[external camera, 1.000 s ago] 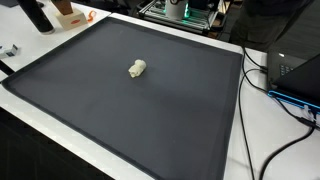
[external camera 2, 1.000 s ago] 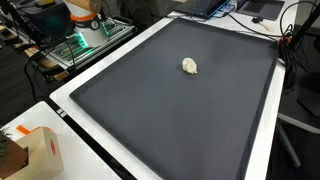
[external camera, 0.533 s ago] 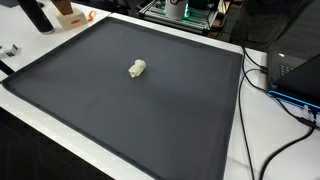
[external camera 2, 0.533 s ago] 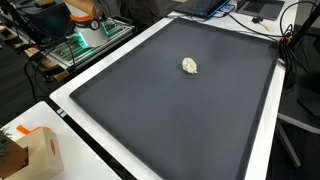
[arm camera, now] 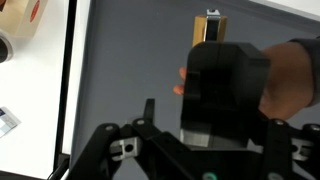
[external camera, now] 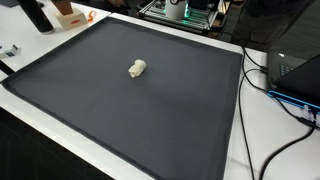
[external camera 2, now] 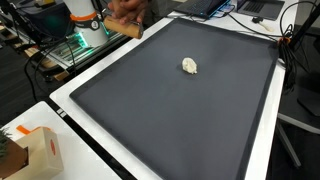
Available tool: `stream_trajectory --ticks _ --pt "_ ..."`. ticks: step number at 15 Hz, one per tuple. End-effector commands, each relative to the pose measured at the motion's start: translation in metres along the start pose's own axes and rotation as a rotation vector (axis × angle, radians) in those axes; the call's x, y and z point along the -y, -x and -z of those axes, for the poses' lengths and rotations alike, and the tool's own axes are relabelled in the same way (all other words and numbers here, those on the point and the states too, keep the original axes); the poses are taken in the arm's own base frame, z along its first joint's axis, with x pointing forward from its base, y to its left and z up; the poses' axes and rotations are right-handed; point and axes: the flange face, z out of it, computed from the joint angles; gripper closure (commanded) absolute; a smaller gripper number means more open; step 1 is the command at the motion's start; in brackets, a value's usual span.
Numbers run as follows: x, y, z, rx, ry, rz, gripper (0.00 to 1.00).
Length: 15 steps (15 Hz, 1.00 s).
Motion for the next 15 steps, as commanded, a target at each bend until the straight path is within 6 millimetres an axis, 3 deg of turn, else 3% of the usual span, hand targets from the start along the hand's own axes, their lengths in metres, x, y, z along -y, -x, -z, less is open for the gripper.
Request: stream_trajectory --ticks 1,3,4,6,7,8,12,15 --pt "-0.0005 -0.0003 0.0024 -0.003 0.001 0.0 0.13" --pt "-0.0009 -0.0006 0.0045 -0.006 0.003 -0.001 0.13" --pt "-0.001 -0.0006 0.0048 -0.007 0.003 -0.001 0.03" --pt "-0.0011 -0.001 0.0046 -0.004 0.008 0.006 0.0" --pt "-0.0013 -0.0012 0.0055 -0.004 0.006 0.007 0.28" --pt "-0.0014 -0.0013 0.0062 -0.002 0.009 0.012 0.29" --pt "-0.002 -0.002 0.0087 -0.001 0.012 0.023 0.61" --pt "-0.0024 -0.0027 0.0105 0.001 0.016 0.031 0.77"
